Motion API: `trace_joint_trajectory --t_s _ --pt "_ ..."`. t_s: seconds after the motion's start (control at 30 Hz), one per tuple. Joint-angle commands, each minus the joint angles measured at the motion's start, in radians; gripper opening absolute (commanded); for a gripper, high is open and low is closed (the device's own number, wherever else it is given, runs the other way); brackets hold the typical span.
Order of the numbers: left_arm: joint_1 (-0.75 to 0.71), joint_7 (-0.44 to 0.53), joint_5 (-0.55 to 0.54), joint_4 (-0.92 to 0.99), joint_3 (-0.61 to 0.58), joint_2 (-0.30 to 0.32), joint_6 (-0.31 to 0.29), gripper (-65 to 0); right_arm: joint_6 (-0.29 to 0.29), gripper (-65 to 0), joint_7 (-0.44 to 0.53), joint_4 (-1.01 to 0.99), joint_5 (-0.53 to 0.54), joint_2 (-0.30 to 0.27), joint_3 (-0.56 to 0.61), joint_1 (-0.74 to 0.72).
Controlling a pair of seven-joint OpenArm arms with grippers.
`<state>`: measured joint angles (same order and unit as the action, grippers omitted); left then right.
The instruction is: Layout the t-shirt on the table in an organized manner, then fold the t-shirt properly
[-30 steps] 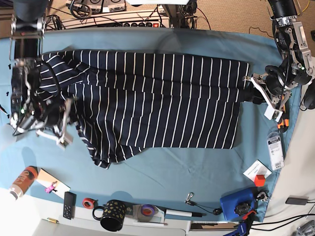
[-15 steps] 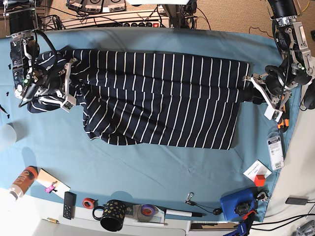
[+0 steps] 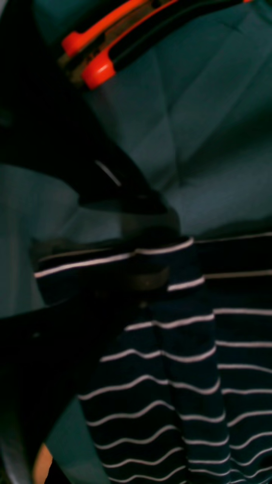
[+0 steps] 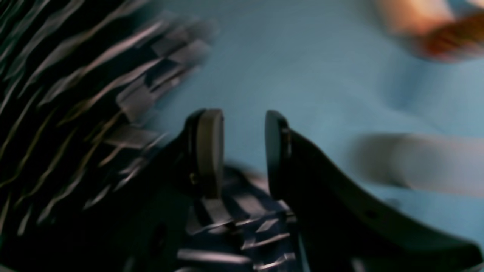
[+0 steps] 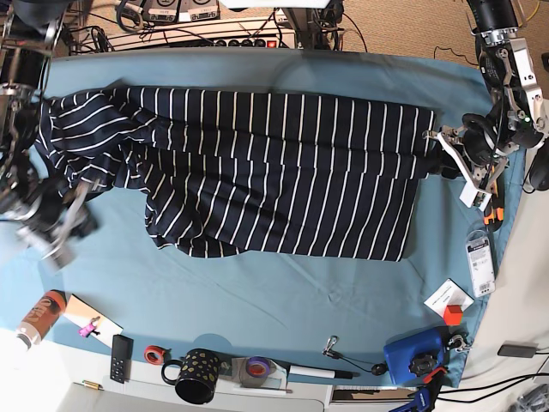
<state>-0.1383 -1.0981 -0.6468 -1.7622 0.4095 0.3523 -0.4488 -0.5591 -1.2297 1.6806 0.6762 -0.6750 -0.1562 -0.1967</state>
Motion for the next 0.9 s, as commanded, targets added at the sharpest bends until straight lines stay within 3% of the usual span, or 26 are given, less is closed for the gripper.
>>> trace_joint_trajectory --t_s 0.0,0.23,0.37,0.53,0.7,0.73,0.83,0.87 --pt "0.011 0.024 -0.011 -0.016 0.005 0.016 -0.004 -42.0 0.008 -46.1 0.019 -0.006 0.006 -0.002 0.0 -0.033" --pt "0.011 0.026 -0.011 -0.016 0.005 0.016 -0.004 -42.0 0.024 -46.1 0.062 -0.344 0.004 0.135 0.039 -0.134" --pt "0.011 0.024 -0.011 -0.016 0.005 0.016 -0.004 -42.0 -0.006 -46.1 0.084 -0.501 0.004 0.201 0.039 -0.184" --pt "0.011 0.025 -0.011 -0.016 0.005 0.016 -0.004 -42.0 -0.056 -46.1 0.062 -0.556 0.003 0.287 0.04 -0.191" --pt "0.011 0.024 -0.011 -0.016 0.005 0.016 -0.004 -42.0 -0.053 -46.1 0.07 -0.557 -0.049 0.332 0.039 -0.192" --pt "0.011 0.023 -0.011 -0.016 0.005 0.016 -0.004 -42.0 -0.048 -47.9 0.08 -0.557 -0.07 0.334 0.039 -0.192" --pt "0.011 0.023 -0.011 -0.016 0.005 0.016 -0.004 -42.0 -0.035 -65.0 0.084 -0.555 -0.109 0.332 0.039 -0.194" --pt "0.011 0.023 -0.011 -0.016 0.005 0.016 -0.004 -42.0 -0.035 -65.0 0.089 -0.555 -0.127 0.331 0.039 -0.198"
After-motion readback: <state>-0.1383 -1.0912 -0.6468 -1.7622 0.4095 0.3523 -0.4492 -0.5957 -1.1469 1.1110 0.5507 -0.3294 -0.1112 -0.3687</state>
